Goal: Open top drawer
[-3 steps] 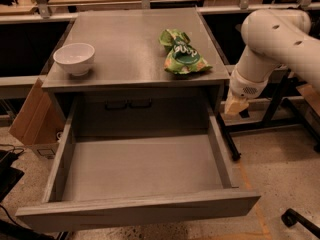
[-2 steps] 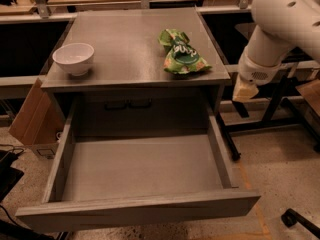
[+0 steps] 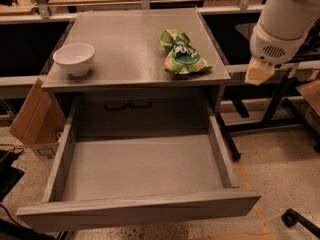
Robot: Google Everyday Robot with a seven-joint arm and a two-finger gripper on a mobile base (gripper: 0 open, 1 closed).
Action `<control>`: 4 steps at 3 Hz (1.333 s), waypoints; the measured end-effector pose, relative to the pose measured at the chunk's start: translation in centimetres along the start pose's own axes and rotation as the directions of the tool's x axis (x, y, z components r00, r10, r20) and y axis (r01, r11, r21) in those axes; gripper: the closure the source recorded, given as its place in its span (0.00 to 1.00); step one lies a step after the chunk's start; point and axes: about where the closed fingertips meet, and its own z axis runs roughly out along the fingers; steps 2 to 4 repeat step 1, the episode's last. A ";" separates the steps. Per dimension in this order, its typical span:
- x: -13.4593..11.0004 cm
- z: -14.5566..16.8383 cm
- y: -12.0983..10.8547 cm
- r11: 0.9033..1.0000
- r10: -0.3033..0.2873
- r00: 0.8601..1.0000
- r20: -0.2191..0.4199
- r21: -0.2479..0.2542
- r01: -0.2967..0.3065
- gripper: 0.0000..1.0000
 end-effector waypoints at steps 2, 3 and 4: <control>0.2 -1.3 0.2 0.999 0.034 0.999 -0.001 0.019 -0.034 0.86; 0.2 -1.3 0.2 0.999 0.034 0.999 -0.001 0.019 -0.034 0.86; 0.2 -1.3 0.2 0.999 0.034 0.999 -0.001 0.019 -0.034 0.86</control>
Offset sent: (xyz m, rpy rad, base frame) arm 0.0000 0.0000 0.0000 0.0000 0.0000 0.0000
